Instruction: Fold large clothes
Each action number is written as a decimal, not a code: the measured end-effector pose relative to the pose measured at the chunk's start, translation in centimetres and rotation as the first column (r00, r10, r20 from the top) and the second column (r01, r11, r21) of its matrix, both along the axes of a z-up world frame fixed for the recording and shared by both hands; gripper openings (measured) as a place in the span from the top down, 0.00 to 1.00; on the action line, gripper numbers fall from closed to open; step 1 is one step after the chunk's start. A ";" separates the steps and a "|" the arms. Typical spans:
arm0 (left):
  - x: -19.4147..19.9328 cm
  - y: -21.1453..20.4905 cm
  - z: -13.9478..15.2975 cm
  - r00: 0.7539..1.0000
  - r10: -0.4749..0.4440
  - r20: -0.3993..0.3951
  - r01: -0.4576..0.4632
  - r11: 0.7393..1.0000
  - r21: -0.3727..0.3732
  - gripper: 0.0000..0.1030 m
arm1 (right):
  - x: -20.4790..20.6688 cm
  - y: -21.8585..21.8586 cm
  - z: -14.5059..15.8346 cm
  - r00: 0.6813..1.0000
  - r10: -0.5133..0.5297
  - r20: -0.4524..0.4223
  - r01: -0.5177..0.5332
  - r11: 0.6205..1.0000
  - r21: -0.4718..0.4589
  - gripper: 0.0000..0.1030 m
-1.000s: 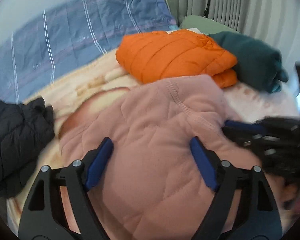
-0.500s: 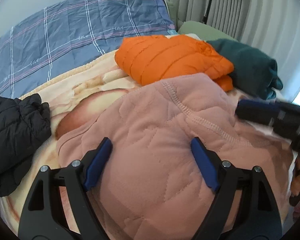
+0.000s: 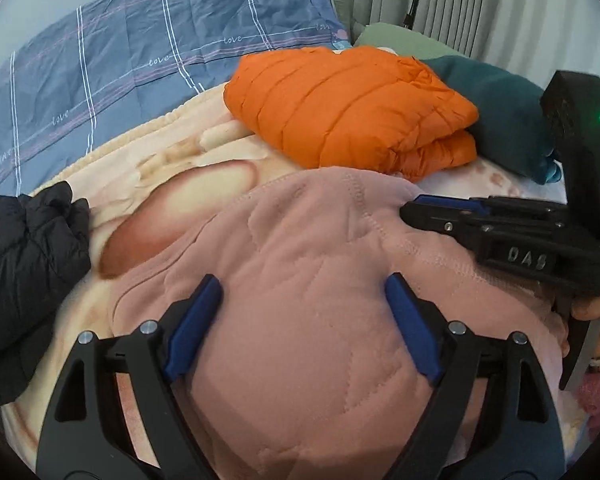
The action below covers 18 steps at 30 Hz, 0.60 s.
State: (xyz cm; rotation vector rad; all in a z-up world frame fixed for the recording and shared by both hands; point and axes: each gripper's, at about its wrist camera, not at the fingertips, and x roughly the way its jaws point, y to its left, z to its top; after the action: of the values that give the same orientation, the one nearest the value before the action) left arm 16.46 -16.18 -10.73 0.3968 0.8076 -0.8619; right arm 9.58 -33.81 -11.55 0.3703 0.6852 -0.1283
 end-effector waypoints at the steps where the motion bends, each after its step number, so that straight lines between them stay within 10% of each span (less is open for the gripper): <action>1: 0.0 0.0 0.0 1.000 0.002 0.001 -0.002 1.000 0.001 0.16 | -0.1 0.3 0.1 1.000 0.004 0.005 -0.004 1.000 -0.010 0.82; 9: -1.4 1.1 1.5 0.998 0.036 0.055 -0.035 0.999 -0.018 0.16 | -11.0 3.1 4.8 0.991 0.014 0.134 -0.005 0.997 -0.072 0.69; 18: -3.5 0.8 3.2 0.993 0.039 0.113 -0.035 0.999 -0.032 0.14 | -16.7 4.2 -2.7 0.999 0.002 0.051 -0.009 0.989 0.148 0.54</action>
State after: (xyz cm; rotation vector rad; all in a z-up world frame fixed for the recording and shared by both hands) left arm 12.97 -15.43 -7.50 0.3998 0.6940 -0.8088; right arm -7.15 -29.59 -14.22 0.5128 0.6477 -0.0626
